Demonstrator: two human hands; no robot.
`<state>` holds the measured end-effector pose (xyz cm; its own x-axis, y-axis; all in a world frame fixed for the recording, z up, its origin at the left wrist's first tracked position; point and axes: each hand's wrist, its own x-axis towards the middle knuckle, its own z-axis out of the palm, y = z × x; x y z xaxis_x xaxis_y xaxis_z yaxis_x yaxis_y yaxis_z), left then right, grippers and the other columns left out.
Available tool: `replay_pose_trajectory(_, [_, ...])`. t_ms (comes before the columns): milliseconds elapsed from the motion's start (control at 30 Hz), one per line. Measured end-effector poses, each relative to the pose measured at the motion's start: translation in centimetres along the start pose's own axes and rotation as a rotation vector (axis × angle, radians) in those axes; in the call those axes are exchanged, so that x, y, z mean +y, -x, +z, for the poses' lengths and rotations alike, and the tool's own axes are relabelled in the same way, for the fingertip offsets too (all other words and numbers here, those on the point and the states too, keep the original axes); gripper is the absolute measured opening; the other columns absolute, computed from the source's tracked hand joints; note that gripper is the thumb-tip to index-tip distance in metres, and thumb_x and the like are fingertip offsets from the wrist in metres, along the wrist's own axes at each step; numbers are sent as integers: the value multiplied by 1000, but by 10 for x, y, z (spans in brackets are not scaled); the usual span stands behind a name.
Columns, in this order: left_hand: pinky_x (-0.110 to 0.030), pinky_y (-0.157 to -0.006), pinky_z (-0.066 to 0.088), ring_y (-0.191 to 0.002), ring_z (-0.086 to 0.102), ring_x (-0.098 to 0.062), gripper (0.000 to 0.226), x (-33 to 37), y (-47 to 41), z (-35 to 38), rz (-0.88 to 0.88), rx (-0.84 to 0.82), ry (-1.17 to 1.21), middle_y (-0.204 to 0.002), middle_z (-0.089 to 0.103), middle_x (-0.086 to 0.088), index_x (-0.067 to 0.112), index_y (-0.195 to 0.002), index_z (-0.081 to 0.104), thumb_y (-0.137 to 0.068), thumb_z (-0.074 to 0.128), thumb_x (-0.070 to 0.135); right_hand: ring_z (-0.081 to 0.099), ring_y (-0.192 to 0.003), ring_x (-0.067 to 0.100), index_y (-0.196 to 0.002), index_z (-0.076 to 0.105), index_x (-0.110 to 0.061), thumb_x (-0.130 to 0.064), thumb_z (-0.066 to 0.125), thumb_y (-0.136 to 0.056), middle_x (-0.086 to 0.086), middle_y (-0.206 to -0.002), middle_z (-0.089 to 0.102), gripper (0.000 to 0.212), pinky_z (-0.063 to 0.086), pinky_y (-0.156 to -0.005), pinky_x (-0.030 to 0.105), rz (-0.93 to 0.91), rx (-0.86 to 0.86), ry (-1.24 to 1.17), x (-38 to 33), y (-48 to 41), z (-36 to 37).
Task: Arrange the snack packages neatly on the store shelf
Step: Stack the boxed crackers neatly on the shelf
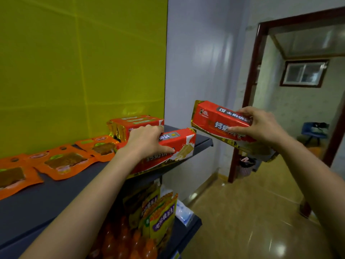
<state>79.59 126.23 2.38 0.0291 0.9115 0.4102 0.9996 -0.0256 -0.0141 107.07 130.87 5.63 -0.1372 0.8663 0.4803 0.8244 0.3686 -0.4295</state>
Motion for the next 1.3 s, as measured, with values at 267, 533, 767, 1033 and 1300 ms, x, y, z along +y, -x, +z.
replay_pose_trajectory(267, [-33,-84,45,-113,58,-24,72,3,-109,47,-46,-16,-64,-126,60,-5,21,-127,52,-73,58,68,61,-107,23,-133,47,-21,-49,72,-70,5,-128,60,74,52,-90,39,-113,20,-7,37,-110,35])
replay_pose_trajectory(533, [-34,-83,46,-111,59,-25,68,-12,-174,82,-156,-52,-107,-123,62,-5,20,-124,54,-74,59,67,58,-89,9,-129,50,-24,-42,74,-70,-5,-113,60,67,44,-71,14,-296,-97,-182,56,-188,57])
replay_pose_trajectory(767, [-32,-75,41,-112,58,-29,60,-27,-197,110,-283,-127,-177,-120,62,-9,17,-115,53,-77,59,63,65,-91,2,-117,53,-34,-51,71,-57,-13,-108,62,64,55,-76,18,-476,-439,-319,55,-238,97])
replay_pose_trajectory(1033, [-37,-96,44,-126,49,-25,40,-37,-215,116,-301,-150,-247,-136,53,-4,23,-132,51,-93,49,34,62,-98,3,-112,48,-43,-38,76,-69,-23,-111,54,52,56,-72,14,-678,-821,-385,58,-261,161])
replay_pose_trajectory(1300, [-31,-75,45,-92,63,-21,55,-54,-188,87,-456,285,25,-99,71,-1,19,-104,69,-78,45,62,57,-112,9,-117,45,-39,-40,77,-72,-14,-126,52,55,55,-91,31,-855,-892,-390,30,-259,220])
